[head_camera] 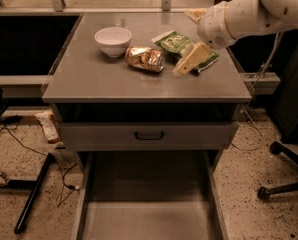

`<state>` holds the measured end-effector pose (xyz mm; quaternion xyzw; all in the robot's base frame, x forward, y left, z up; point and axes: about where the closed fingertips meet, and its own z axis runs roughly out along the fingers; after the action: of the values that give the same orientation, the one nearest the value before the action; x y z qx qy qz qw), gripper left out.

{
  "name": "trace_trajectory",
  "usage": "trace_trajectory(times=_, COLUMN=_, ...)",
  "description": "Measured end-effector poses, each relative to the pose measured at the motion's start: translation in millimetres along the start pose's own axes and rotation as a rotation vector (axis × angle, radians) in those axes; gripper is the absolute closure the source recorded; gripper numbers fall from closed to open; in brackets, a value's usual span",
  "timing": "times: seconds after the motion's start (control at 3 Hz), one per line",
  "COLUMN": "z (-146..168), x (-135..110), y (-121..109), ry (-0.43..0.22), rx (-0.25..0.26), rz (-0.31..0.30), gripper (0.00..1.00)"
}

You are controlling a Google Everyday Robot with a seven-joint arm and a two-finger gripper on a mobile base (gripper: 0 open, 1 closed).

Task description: Place orange can into middle drawer

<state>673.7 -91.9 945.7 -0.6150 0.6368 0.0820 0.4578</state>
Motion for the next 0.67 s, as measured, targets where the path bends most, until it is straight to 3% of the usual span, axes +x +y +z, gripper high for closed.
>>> trace_trajectory(times=0.67, z=6.5, x=0.6, y=-0.7, ry=-0.023, rx=-0.008, rz=0.019, gripper=0.0)
